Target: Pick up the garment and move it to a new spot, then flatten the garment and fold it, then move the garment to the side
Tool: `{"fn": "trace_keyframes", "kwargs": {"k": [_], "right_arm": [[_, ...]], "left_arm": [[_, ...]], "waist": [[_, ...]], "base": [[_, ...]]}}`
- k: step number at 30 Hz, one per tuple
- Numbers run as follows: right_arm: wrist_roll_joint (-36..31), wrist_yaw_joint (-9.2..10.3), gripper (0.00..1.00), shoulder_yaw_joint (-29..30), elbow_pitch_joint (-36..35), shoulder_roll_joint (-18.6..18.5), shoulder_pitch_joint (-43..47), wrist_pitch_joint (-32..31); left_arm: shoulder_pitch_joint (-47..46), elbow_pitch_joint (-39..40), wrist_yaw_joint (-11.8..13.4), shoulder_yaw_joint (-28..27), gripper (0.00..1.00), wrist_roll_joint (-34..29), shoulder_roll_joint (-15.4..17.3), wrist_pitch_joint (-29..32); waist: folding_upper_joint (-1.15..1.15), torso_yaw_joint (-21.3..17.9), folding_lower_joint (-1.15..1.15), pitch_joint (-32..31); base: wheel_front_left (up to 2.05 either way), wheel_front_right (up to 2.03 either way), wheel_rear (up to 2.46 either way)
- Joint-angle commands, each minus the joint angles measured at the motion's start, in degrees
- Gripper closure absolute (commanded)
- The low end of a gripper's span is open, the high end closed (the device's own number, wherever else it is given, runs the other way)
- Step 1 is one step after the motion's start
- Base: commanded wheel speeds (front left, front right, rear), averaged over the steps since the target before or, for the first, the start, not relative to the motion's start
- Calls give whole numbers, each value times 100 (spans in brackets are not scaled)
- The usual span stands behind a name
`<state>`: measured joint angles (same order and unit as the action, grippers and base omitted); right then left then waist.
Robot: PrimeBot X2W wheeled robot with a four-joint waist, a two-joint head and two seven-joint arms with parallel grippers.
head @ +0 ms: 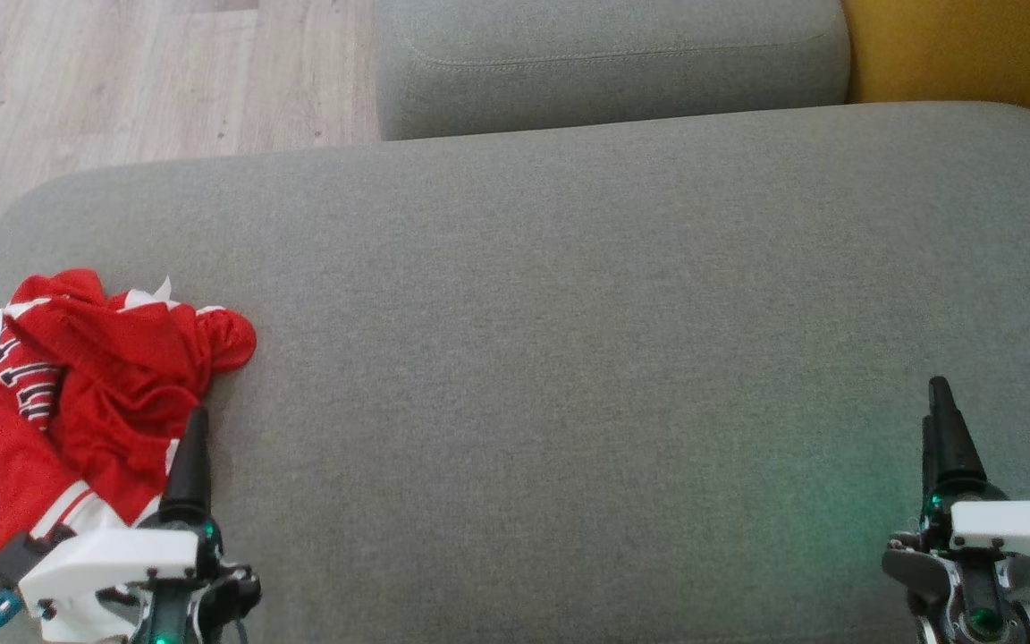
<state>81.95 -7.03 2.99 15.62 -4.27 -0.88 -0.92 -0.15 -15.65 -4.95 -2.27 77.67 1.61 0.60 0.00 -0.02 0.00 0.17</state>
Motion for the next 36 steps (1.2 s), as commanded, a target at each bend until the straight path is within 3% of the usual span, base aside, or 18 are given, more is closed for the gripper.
{"fn": "trace_keyframes", "kwargs": {"k": [1,18,36], "right_arm": [[-251,-13,0,-5,-200,-108,-302,84],[-1901,-19,0,14,-271,-7,-306,355],[-3246,-26,0,-259,-404,-133,-309,675]], "left_arm": [[-301,263,59,25,0,-279,70,-64],[-315,389,438,276,0,-1998,80,-333],[-342,518,708,486,0,-3295,92,-651]], "waist": [[0,-2,0,0],[0,-31,0,3],[0,12,0,-35]], "base": [[0,0,0],[0,0,0],[0,0,0]]}}
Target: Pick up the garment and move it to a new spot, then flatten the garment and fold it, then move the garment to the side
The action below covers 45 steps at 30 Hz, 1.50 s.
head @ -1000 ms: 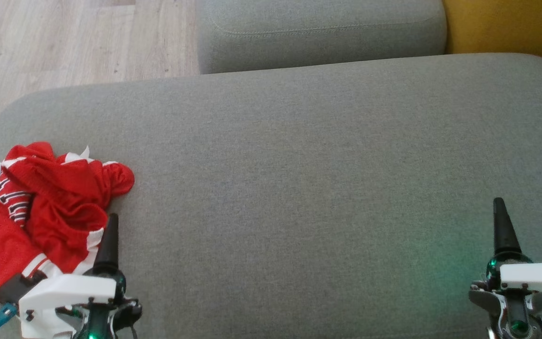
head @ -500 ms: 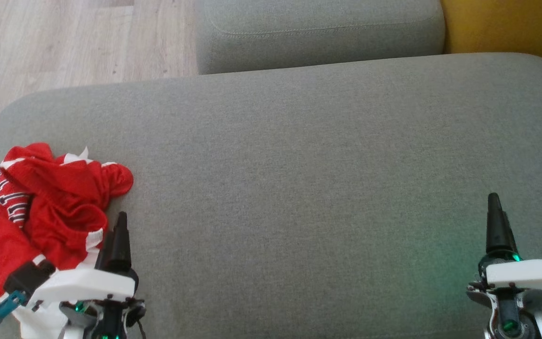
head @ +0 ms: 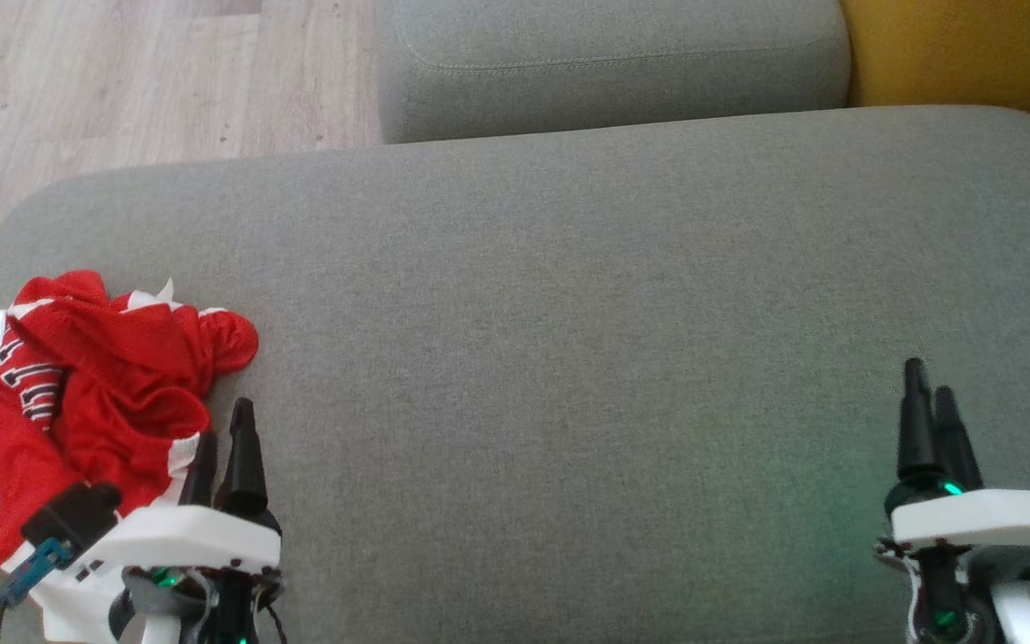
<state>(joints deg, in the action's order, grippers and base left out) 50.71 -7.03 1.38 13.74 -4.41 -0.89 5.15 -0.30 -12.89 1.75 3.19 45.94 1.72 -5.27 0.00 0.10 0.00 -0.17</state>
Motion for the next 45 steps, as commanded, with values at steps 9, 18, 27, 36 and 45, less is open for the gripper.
{"fn": "trace_keyframes", "kwargs": {"k": [9,18,27,36,45], "right_arm": [[-631,-30,0,-348,-216,-260,-332,221],[-1118,-32,0,-433,-260,-317,-366,355],[-1647,-36,0,-577,-302,-379,-416,507],[-2221,-39,0,-696,-368,-432,-449,659],[-2756,-42,0,-783,-382,-466,-446,811]], "left_arm": [[-340,337,140,9,0,-761,87,-215],[-370,429,271,65,0,-1304,92,-348],[-399,518,391,128,0,-1893,98,-499],[-428,627,510,194,0,-2488,103,-650],[-444,708,635,254,0,-3092,109,-801]], "waist": [[0,4,0,-15],[0,8,0,-15],[0,25,0,-51],[0,43,0,-78],[0,59,0,-104]], "base": [[0,0,0],[0,0,0],[0,0,0],[0,0,0],[0,0,0]]}}
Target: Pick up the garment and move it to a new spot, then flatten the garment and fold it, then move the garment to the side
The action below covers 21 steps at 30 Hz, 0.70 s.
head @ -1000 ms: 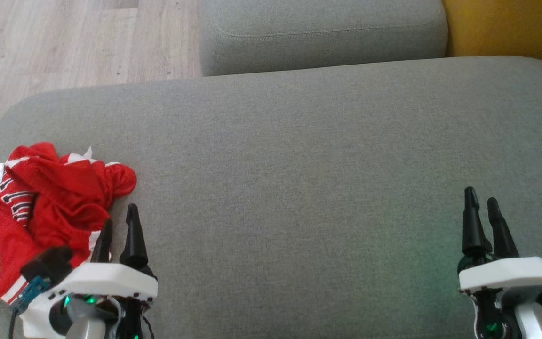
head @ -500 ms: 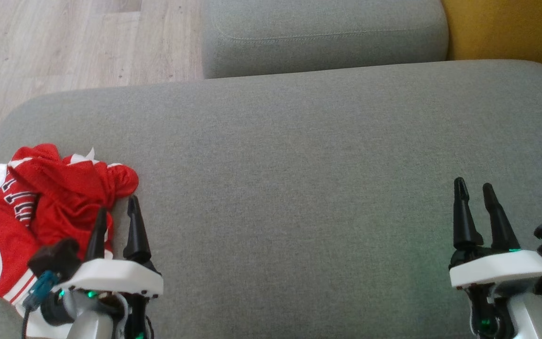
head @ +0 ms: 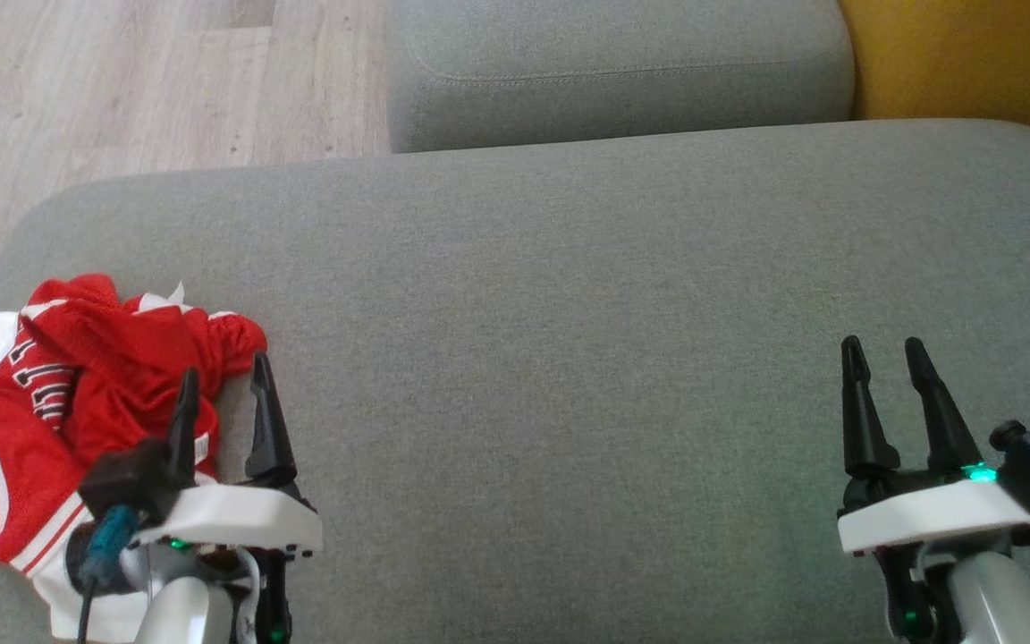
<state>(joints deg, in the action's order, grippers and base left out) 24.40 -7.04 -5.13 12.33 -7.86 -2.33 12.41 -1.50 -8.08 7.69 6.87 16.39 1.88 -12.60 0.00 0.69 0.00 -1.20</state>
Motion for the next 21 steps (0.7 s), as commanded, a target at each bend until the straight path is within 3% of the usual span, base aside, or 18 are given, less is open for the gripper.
{"fn": "trace_keyframes", "kwargs": {"k": [1,10,21], "right_arm": [[-184,-42,0,-142,-244,-121,-301,102],[-687,-45,0,-264,-245,-173,-340,254],[-698,-45,0,-225,-193,-151,-343,259]], "left_arm": [[-326,232,55,-107,0,-203,93,-85],[-350,237,177,-47,0,-783,99,-235],[-356,169,181,-62,0,-777,99,-240]], "waist": [[0,-1,0,-3],[0,-9,0,-27],[0,-22,0,-41]], "base": [[0,0,0],[0,0,0],[0,0,0]]}}
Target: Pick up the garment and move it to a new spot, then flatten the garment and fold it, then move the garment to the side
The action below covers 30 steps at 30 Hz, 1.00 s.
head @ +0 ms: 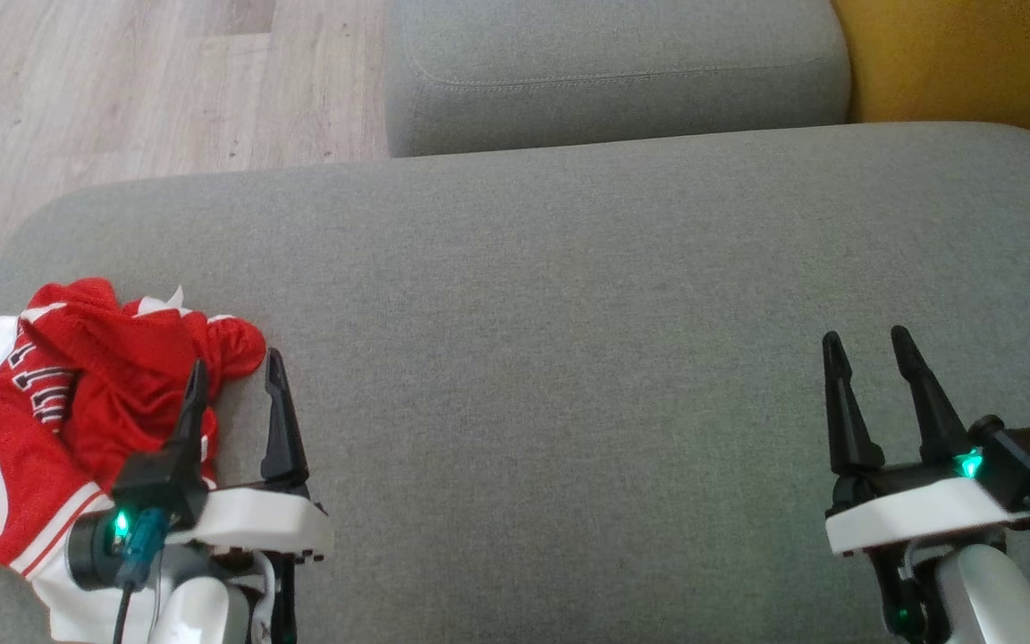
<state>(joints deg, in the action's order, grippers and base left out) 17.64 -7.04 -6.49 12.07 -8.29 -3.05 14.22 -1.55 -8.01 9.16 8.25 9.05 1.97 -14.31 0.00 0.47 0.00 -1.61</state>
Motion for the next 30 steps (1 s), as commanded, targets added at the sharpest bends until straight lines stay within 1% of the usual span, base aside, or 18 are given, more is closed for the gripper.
{"fn": "trace_keyframes", "kwargs": {"k": [1,24,27,30], "right_arm": [[-20,-45,0,-82,-160,-107,-272,78],[-42,-45,0,-92,-145,-83,-263,78],[-24,-45,0,-78,-129,-107,-282,78],[-13,-45,0,-64,-123,-111,-285,78]], "left_arm": [[-348,159,36,-198,0,-41,90,-69],[-344,82,54,-160,0,-47,90,-69],[-359,73,60,-145,0,-50,90,-69],[-382,42,54,-144,0,-56,90,-69]], "waist": [[0,-2,0,3],[0,15,0,27],[0,57,0,35],[0,182,0,41]], "base": [[0,0,0],[0,0,0],[0,0,0],[0,0,0]]}}
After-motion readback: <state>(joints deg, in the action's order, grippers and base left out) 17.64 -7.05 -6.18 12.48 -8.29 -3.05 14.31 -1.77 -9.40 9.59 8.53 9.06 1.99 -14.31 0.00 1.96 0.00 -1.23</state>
